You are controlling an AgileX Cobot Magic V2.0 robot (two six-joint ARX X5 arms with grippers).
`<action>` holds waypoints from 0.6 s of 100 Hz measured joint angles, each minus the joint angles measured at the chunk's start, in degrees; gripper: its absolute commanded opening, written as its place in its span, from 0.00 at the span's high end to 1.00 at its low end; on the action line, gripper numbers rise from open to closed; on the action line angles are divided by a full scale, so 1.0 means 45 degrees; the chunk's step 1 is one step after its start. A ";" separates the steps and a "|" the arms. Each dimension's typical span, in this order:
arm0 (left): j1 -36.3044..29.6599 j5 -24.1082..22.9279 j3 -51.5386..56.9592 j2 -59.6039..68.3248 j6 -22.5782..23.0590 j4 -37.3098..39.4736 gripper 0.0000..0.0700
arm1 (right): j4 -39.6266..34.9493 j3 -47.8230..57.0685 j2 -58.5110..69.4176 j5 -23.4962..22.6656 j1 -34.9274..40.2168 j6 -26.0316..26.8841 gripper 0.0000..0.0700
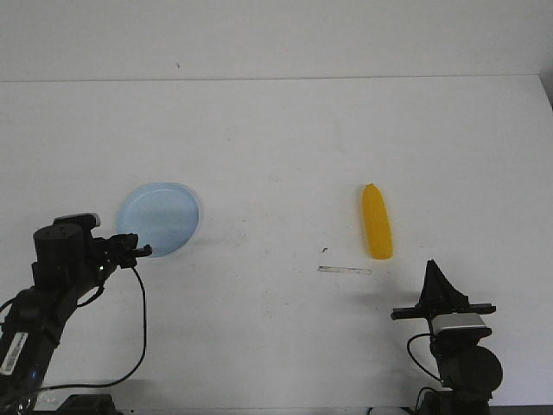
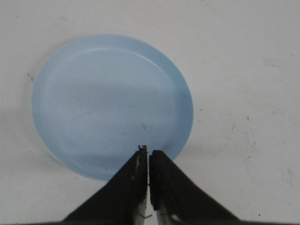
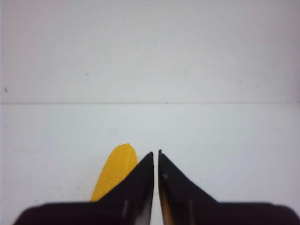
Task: Place corn on plate with both arms
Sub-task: 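Reach the left gripper forward to the edge of the blue plate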
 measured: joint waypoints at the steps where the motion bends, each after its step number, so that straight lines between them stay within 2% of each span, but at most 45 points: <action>1: 0.0024 0.0068 0.0063 0.0117 -0.0015 -0.0068 1.00 | 0.0000 0.0000 0.0000 0.0000 0.0000 0.0000 0.98; 22: 0.0971 0.1472 0.0772 0.2103 -0.0112 -0.0918 1.00 | 0.0000 0.0000 0.0000 0.0000 0.0000 0.0000 0.98; 41: 0.2909 0.3337 0.1661 0.3677 -0.0136 -0.1375 1.00 | 0.0000 0.0000 0.0000 0.0000 0.0000 0.0000 0.98; 60: 0.4124 0.3502 0.3050 0.5731 -0.0141 -0.2385 0.98 | 0.0000 0.0000 0.0000 0.0000 0.0000 0.0000 0.98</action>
